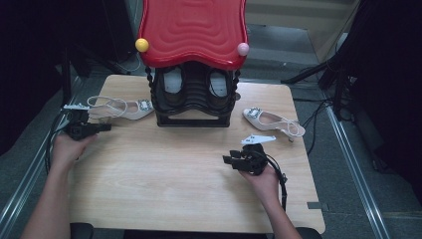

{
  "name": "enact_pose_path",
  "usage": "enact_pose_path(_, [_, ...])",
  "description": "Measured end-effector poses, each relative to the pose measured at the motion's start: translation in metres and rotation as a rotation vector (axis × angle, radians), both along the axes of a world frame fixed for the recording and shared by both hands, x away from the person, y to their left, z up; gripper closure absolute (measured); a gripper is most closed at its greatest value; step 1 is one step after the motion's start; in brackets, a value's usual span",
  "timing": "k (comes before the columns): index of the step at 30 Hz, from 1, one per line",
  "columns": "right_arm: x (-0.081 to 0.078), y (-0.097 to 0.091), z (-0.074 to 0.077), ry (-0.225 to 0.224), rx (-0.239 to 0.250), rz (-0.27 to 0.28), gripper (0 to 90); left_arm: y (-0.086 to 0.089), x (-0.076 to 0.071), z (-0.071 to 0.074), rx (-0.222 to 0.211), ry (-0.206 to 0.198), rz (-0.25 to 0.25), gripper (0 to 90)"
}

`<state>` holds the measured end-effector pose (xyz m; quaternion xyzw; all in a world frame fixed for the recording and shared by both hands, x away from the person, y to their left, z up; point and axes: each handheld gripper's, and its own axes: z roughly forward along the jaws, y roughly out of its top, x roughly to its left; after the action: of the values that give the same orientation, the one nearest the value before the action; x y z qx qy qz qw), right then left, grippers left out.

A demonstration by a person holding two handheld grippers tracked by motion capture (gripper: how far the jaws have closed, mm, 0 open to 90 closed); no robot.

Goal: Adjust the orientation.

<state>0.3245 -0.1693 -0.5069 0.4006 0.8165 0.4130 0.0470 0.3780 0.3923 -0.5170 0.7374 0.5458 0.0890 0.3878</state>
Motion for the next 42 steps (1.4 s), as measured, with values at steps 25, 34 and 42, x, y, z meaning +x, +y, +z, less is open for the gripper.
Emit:
enact_pose_path(25, [-0.008,-0.01,-0.001,0.0,-0.017,-0.035,58.6,0.039,0.022,-0.016,0.056,0.007,0.173,90.0])
enact_pose_path(34, [-0.011,-0.013,-0.001,-0.002,-0.021,-0.049,58.6,0.032,0.027,-0.017,0.069,0.004,0.153,90.0])
enact_pose_path(42, [-0.009,-0.013,-0.002,-0.005,-0.017,-0.041,58.6,0.027,0.02,-0.017,0.047,0.016,0.12,90.0])
